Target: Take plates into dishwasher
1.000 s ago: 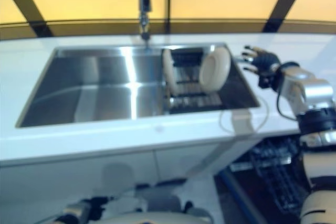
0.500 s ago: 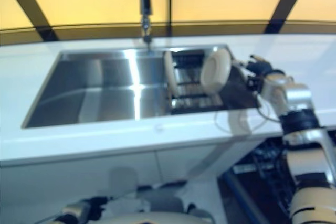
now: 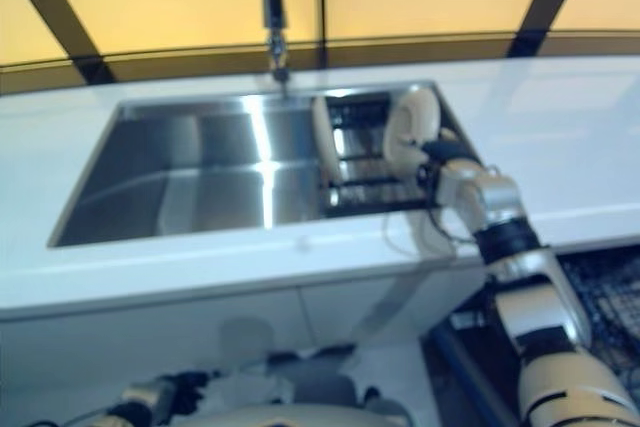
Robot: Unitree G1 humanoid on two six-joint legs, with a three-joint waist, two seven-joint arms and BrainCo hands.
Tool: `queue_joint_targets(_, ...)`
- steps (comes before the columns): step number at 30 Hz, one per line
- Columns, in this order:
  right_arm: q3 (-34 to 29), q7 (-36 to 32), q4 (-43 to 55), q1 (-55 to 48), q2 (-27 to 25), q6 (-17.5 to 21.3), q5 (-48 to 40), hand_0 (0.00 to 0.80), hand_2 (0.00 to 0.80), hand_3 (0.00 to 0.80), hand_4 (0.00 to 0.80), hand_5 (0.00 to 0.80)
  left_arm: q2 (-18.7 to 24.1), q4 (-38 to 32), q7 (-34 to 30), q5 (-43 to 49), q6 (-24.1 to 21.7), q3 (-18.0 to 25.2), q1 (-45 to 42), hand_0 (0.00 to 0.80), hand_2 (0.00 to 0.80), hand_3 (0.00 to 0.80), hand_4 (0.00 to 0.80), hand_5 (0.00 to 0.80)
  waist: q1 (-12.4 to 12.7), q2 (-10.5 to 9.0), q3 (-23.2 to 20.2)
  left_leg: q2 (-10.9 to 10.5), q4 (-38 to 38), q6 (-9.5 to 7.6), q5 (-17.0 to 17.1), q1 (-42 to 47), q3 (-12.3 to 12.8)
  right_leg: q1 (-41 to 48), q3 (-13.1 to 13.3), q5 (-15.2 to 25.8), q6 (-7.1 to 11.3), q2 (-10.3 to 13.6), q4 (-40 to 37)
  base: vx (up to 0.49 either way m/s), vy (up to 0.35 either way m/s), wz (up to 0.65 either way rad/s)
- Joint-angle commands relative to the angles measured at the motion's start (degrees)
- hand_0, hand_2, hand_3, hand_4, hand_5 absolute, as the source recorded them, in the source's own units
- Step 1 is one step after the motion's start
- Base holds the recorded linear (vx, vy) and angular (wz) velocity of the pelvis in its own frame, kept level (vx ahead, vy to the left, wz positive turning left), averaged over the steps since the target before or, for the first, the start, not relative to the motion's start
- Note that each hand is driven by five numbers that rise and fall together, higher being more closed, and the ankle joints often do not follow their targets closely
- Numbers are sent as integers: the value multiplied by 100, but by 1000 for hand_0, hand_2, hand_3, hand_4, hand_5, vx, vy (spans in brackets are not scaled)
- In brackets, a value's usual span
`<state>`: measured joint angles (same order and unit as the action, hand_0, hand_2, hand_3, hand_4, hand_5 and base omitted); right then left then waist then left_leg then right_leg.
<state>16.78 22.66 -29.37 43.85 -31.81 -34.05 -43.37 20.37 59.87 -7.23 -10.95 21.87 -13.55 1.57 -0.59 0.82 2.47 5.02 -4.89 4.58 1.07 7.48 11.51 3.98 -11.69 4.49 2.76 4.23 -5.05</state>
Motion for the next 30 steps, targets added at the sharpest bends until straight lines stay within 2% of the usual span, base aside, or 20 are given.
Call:
queue_joint_targets(1,205,-64,28,431,-12,117,160,0,0,0,0,0,35,295,78,-163,24,-361,522,0,0,0,0,0,61,-100,-26,-81,203,-144,-163,-228,41,158,38,-585,323,196,411,0,0,0)
queue_joint_targets(17,264,-97,-114,388,42,-15,234,0,0,0,0,0,-9,312,156,-213,131,-416,578,0,0,0,0,0,25,-93,-28,-85,204,-152,-181,-208,63,130,74,-605,323,196,456,0,0,0)
queue_joint_targets(30,163,-194,-593,488,-148,-88,269,0,0,0,0,0,-49,407,266,-286,167,-487,630,0,0,0,0,0,20,-103,-37,-48,209,-134,-186,-183,84,148,69,-617,317,184,464,8,-5,0)
